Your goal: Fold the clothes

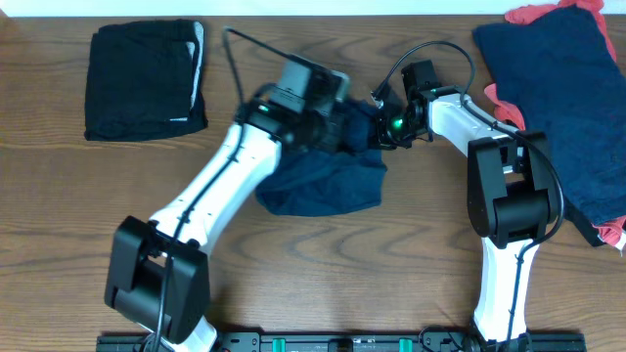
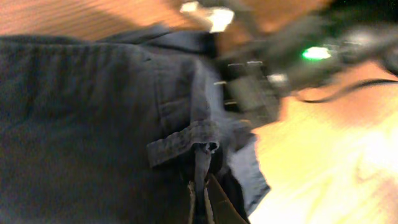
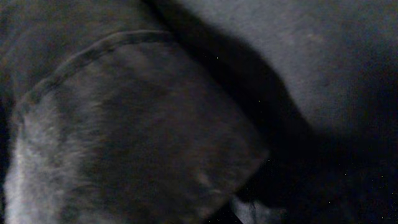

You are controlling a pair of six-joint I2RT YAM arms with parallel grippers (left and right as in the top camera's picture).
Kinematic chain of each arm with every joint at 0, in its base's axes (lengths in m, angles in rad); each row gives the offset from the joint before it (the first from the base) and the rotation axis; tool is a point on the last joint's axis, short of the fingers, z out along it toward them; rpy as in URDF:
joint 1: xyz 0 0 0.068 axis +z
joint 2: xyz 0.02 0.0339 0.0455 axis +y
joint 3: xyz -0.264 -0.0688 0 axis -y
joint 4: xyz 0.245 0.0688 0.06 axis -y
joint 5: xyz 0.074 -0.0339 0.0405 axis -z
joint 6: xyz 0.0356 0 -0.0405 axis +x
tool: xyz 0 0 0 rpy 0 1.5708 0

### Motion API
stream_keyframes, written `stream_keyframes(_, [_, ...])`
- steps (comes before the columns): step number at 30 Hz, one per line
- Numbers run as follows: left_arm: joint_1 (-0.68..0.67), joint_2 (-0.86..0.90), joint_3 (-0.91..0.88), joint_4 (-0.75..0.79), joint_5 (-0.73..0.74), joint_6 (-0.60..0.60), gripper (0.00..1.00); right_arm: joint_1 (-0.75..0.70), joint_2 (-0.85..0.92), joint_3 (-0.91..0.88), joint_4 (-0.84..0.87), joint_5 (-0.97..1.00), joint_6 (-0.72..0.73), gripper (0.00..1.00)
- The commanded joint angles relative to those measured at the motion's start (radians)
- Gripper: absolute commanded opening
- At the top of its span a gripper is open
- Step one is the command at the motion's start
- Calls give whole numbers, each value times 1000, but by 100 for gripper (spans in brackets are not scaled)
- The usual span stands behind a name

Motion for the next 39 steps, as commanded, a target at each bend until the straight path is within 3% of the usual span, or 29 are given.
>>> stream_keyframes(1, [-50, -26, 23, 15, 1, 25, 6, 6, 89, -29, -4, 123, 7, 1])
stream_keyframes(5, [-108, 11, 22, 8, -75, 25, 6, 6, 89, -28, -3, 120, 7, 1])
stream_keyframes(19, [-169, 278, 22, 179, -74, -53, 6, -14, 89, -18, 0, 55, 5, 1])
stream_keyframes(29, [-167, 292, 22, 188, -74, -56, 6, -86, 35, 127, -81, 3, -32, 1])
stream_keyframes(31, [-167, 292, 22, 188, -74, -56, 8, -109, 8, 178, -113, 3, -43, 8])
stream_keyframes(33, [-167, 292, 22, 188, -74, -56, 41, -135, -20, 226, -140, 3, -49, 22])
stream_keyframes(35, [-167, 292, 23, 193, -74, -56, 90, -159, -44, 266, -164, 3, -58, 38])
stream_keyframes(36, [-167, 292, 23, 197, -74, -61, 98, -168, -50, 281, -174, 3, -63, 43])
stream_keyframes(39, [-158, 286, 28, 204, -74, -103, 98, -188, -61, 310, -216, 3, -76, 49])
